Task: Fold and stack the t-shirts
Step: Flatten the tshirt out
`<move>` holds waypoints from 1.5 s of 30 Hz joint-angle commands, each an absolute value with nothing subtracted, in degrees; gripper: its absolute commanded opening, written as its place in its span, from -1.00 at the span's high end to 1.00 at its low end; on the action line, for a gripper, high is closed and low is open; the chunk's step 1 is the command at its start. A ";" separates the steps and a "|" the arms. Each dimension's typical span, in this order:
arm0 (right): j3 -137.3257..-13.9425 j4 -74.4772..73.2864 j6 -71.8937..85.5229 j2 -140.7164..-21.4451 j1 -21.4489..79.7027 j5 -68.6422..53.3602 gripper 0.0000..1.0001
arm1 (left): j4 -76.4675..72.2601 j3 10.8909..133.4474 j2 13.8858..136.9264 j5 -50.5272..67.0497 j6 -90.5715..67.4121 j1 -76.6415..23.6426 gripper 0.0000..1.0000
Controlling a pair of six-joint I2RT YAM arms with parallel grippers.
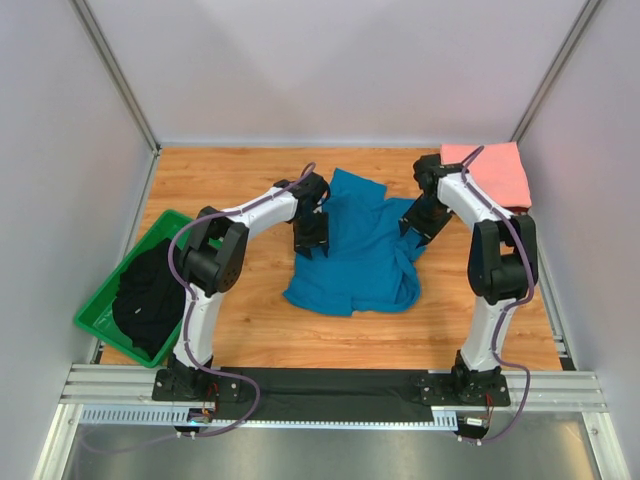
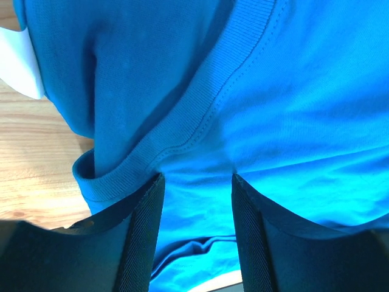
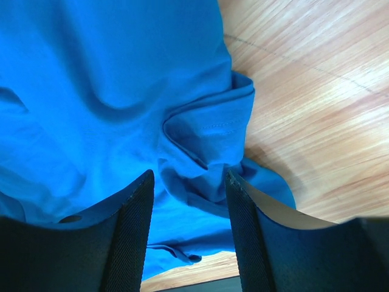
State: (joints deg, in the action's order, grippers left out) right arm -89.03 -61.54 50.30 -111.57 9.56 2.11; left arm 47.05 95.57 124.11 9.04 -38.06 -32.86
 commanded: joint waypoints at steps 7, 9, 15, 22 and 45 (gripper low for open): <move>-87.01 -57.31 53.97 -114.26 12.13 4.13 0.00 | 49.04 94.39 124.45 5.89 -37.35 -32.70 -0.11; -87.62 -57.30 53.88 -115.13 12.04 4.92 0.07 | 48.78 93.78 124.10 5.89 -37.35 -32.70 -0.11; -86.31 -56.69 53.97 -114.44 12.04 6.66 0.76 | 48.17 91.33 123.31 5.36 -37.53 -32.70 -0.09; -86.57 -64.94 48.00 -107.15 10.64 19.65 0.95 | 47.89 90.17 124.09 5.45 -36.04 -32.34 -0.10; -53.96 -64.76 43.41 -79.38 0.53 26.12 0.56 | 57.65 102.04 120.52 6.59 -31.20 -30.67 -0.16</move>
State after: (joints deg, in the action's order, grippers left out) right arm -50.78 -63.16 41.60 -80.64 0.75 25.30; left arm 54.39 99.26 125.78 8.23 -32.88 -31.22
